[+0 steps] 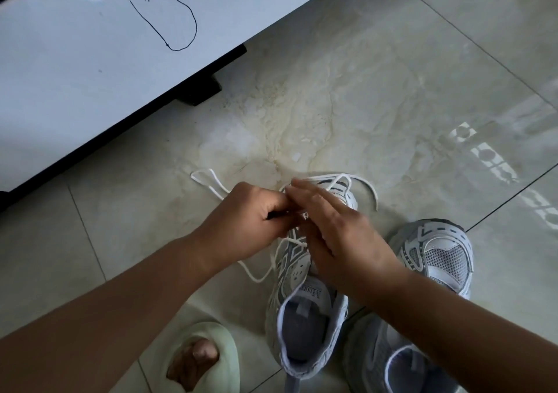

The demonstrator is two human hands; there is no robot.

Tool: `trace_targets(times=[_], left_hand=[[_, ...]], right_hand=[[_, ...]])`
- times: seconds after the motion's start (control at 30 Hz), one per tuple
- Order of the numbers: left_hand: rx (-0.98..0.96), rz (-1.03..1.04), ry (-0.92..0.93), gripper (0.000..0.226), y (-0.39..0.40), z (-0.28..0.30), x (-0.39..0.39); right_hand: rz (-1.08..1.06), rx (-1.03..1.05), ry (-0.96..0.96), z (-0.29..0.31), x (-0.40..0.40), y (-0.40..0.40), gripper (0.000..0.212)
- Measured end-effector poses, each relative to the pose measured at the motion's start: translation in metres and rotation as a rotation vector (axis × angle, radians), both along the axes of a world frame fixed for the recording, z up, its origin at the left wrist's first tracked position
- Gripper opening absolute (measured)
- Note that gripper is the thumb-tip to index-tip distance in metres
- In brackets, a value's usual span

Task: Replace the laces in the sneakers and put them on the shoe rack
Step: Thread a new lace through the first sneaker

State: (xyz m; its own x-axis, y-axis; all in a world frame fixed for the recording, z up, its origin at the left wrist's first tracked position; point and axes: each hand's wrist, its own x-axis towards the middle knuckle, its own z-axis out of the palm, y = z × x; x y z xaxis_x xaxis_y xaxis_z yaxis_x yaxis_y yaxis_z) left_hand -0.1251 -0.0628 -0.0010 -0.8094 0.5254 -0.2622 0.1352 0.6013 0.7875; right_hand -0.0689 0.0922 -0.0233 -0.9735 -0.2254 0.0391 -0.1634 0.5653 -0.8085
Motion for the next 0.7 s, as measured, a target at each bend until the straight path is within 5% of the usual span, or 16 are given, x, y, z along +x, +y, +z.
trace_targets(times=[0.17, 0.4, 0.53, 0.7], left_hand=[[0.078, 0.02, -0.078, 0.016, -0.011, -0.003, 0.004], [-0.033, -0.28, 0.127, 0.037, -0.024, -0.012, 0.01], [-0.039, -0.111, 0.299, 0.021, -0.026, -0.018, 0.004], [-0.087, -0.028, 0.308, 0.018, -0.025, -0.02, 0.005]], right_hand=[[-0.066, 0.156, 0.074, -0.017, -0.006, 0.023, 0.011], [-0.21, 0.224, 0.066, -0.023, -0.014, 0.034, 0.011], [-0.13, 0.302, 0.125, -0.013, -0.006, 0.023, 0.006], [-0.003, 0.471, -0.033, -0.019, 0.009, 0.011, 0.033]])
